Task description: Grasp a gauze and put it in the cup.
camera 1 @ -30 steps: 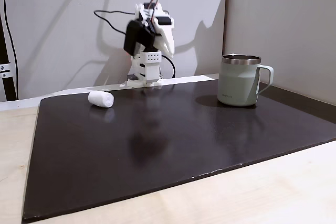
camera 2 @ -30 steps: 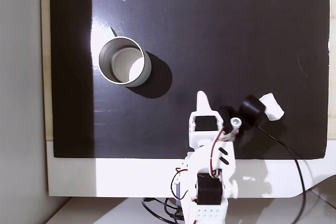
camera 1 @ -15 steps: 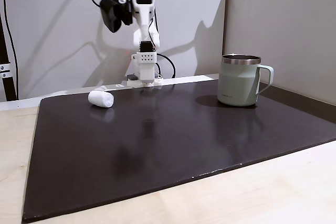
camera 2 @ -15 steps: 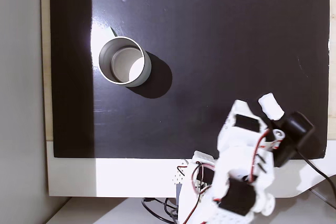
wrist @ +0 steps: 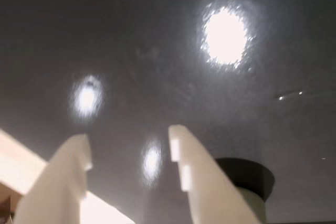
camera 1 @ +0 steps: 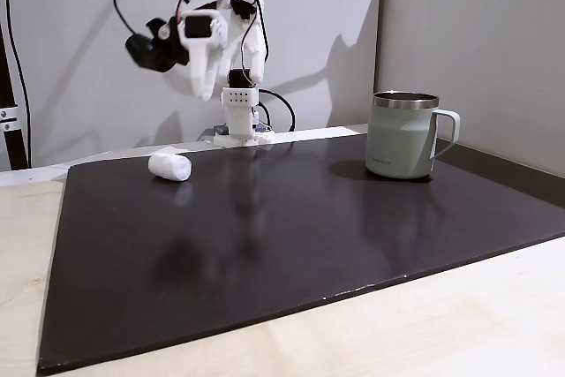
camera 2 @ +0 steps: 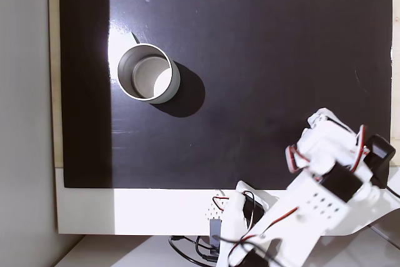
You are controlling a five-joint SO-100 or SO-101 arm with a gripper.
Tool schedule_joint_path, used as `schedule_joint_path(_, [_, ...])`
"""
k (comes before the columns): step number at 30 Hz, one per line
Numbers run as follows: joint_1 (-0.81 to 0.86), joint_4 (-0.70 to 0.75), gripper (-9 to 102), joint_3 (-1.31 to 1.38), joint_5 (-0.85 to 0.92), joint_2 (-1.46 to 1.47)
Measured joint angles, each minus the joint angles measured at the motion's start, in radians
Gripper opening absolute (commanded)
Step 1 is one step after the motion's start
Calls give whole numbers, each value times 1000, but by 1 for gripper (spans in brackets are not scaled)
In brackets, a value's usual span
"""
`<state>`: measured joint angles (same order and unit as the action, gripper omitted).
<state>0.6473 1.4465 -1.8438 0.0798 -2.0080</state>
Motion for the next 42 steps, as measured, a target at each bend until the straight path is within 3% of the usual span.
schedule_joint_path(13, [143,-41,24,104,81,337])
schedule_joint_path(30, [172,-153,24,106,123,578])
schedule_joint_path(38, [193,-202,16,106,138,626])
schedule_joint_path(42, [213,-213,5,106,138,634])
